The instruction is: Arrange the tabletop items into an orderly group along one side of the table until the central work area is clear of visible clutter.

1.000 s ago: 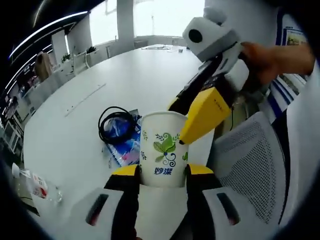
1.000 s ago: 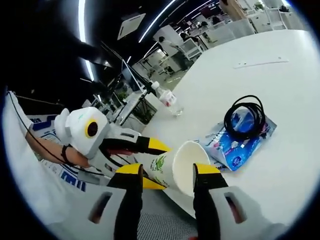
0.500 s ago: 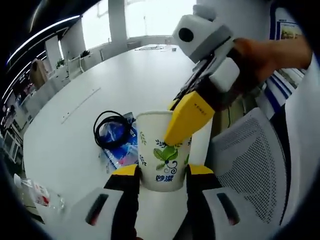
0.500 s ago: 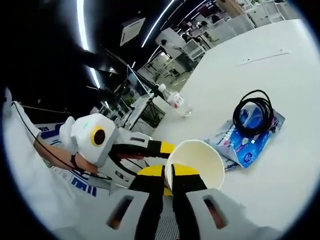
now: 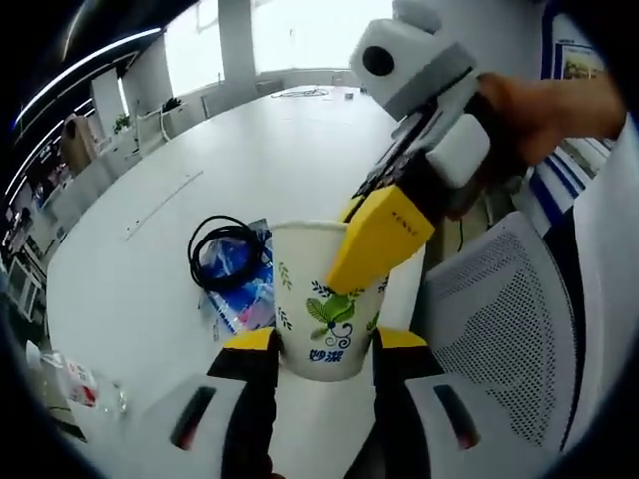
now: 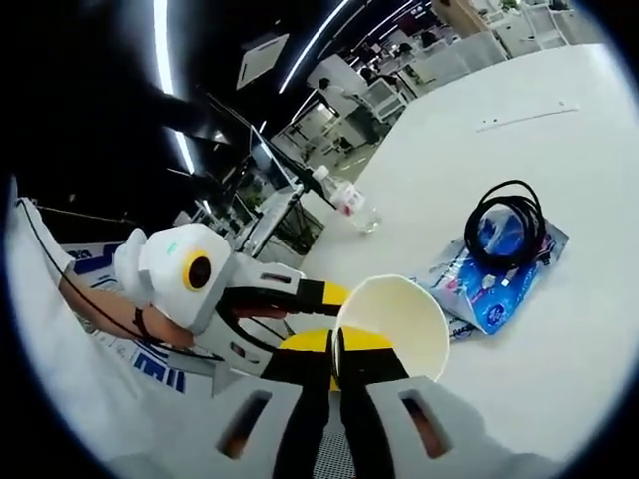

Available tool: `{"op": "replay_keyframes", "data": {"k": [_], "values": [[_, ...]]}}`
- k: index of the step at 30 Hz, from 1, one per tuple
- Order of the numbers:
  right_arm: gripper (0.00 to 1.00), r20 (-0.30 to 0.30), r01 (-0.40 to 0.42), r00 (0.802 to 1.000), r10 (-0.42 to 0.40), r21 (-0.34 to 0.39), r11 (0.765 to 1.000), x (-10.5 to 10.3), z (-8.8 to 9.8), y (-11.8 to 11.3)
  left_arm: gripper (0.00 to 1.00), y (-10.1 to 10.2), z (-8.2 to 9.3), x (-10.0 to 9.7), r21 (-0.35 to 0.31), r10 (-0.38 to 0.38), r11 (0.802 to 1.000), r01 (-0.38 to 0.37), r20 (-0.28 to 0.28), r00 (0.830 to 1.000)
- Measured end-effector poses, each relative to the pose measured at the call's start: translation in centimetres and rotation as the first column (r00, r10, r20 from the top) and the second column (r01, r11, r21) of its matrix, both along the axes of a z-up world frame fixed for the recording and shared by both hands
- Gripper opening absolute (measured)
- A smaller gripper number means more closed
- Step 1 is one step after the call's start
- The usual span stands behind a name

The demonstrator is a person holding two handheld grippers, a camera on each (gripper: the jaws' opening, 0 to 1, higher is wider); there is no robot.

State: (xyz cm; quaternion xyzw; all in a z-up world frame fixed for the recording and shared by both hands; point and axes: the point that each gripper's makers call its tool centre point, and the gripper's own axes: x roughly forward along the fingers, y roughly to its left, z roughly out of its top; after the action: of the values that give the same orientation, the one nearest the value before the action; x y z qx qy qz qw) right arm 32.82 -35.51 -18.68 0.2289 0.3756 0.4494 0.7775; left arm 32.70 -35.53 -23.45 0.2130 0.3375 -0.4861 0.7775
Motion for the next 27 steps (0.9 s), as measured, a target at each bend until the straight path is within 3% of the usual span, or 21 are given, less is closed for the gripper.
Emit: {"op": "replay_keyframes", "data": {"k": [12,27], "values": [[0.00,0.005,0.014,1.000,-0.014,-0.003,1.000,0.5,0.0,0.5,0.36,2.0,-0.6,0.0,-0.014,0.088,0.996,-0.089,-0.029,0.996],[0.00,0.023,0.006,1.000,-0.006,-0.018,1.000,1.9,0.1,1.5,0.37,6.0,-1.2,0.2,-0.033,0.232,0.971,-0.235,-0.073,0.970]]}}
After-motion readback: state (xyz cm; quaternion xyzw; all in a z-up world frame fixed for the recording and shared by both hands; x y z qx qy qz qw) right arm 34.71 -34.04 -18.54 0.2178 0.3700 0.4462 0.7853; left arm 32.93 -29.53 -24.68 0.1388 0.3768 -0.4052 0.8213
